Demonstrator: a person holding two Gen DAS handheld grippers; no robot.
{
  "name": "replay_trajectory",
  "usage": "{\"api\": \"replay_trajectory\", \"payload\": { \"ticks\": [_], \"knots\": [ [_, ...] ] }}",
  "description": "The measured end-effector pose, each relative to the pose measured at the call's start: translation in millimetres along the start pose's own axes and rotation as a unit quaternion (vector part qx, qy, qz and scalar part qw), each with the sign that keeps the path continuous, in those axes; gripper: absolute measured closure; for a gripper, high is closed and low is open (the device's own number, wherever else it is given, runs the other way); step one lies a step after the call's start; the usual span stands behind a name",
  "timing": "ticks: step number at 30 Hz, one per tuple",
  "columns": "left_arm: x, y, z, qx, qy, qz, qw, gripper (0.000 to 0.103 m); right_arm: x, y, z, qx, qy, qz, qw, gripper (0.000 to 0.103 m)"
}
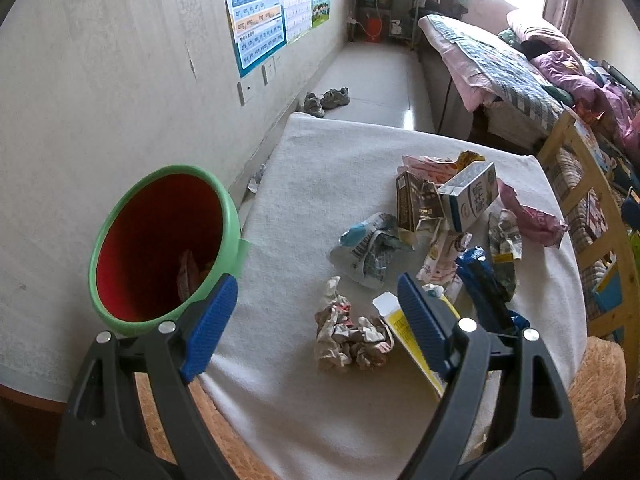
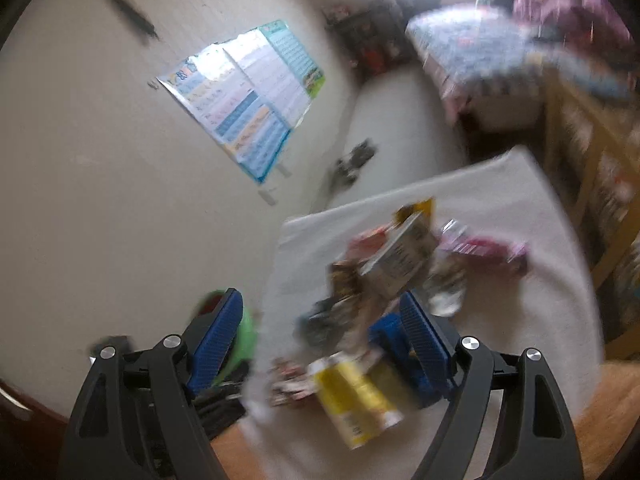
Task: Collect trash
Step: 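Close the left gripper on the crumpled paper ball on the table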
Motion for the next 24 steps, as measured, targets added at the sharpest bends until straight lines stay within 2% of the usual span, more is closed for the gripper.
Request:
{"api": "replay_trajectory", "payload": {
  "ticks": [2, 4, 7, 9, 10, 12, 19, 22, 24],
  "knots": [
    [0, 0, -1, -0.001, 0.001, 0.001, 1.0000, 0.023, 3, -3, -7, -0.036, 0.046, -0.031, 0.998, 0.026],
    [-1, -1, 0, 0.000, 0.004, -0.001, 1.0000, 0.023, 0, -5, -9, -0.050, 0.063, -0.038, 0.996, 0.029],
    [-1, -2, -1, 0.008, 0.020, -0.010, 0.9997, 0.020, -3, -3, 3, -0.010, 0.016, -0.014, 1.000, 0.029],
    [-1, -5, -5, 0.006, 0.026, -0.016, 0.9995, 0.019, -6, 0, 15, 0.032, -0.052, 0.021, 0.998, 0.029],
    [-1, -8, -9, 0.002, 0.024, -0.018, 0.9996, 0.018, -9, 1, 20, 0.050, -0.096, 0.051, 0.993, 0.028],
    [1, -13, -16, -0.010, 0.020, -0.021, 0.9995, 0.018, -12, 0, 24, 0.067, -0.153, 0.099, 0.981, 0.028],
    [5, -37, -49, -0.062, 0.005, -0.023, 0.9978, 0.018, 6, -10, 22, 0.052, -0.177, 0.091, 0.979, 0.028],
    [0, -45, -66, -0.089, -0.003, -0.005, 0.9960, 0.018, 15, -9, 18, 0.042, -0.178, 0.082, 0.980, 0.028],
    [-5, -46, -75, -0.098, -0.022, 0.019, 0.9947, 0.018, 16, -10, 16, 0.037, -0.178, 0.082, 0.980, 0.028]
  ]
}}
Point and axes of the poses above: each gripper's, at about its wrist camera, not at the fingertips, and z roughly against the way its jaws point, x to its right, y to its top, the point moved 1 cm from there along -z, roughly the way its jaws point, and after that the axes turned 4 degrees about z, right-handed, at the moved point
